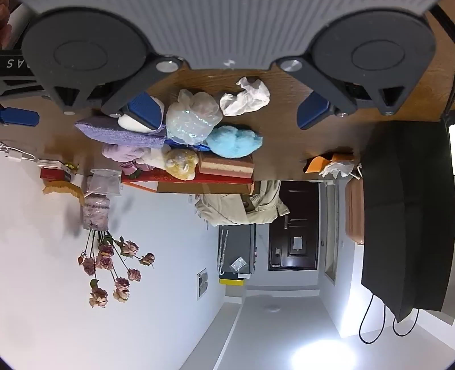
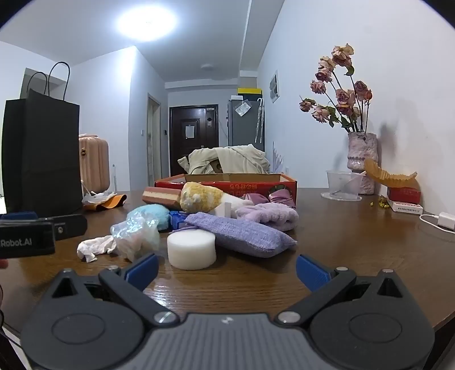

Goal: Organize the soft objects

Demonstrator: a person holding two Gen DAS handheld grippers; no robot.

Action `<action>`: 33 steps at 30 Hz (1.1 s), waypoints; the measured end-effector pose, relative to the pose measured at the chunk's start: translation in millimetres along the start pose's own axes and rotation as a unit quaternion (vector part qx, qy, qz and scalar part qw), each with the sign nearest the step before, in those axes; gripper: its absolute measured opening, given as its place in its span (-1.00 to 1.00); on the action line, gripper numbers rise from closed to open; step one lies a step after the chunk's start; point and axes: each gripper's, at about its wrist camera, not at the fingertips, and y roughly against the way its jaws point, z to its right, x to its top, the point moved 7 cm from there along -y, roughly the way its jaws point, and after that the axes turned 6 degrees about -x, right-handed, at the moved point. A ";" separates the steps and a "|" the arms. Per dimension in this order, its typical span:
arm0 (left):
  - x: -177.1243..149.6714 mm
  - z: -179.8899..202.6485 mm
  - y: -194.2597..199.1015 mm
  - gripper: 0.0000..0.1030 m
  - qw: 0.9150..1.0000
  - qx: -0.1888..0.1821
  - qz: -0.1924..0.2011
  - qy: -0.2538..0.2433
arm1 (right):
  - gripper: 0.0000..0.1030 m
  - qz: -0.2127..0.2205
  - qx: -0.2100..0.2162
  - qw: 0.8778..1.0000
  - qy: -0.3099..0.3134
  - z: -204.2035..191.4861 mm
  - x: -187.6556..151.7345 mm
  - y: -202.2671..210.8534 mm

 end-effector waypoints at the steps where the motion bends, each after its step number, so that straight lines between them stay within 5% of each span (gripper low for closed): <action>1: -0.3 -0.2 -0.1 1.00 1.000 0.000 -0.002 0.001 | 1.00 0.003 0.001 1.000 0.001 0.2 0.1 0.0; 33: -7.4 4.8 -9.4 1.00 1.000 -0.017 -0.020 0.001 | 1.00 -0.012 -0.008 1.000 0.004 0.8 -2.5 -6.2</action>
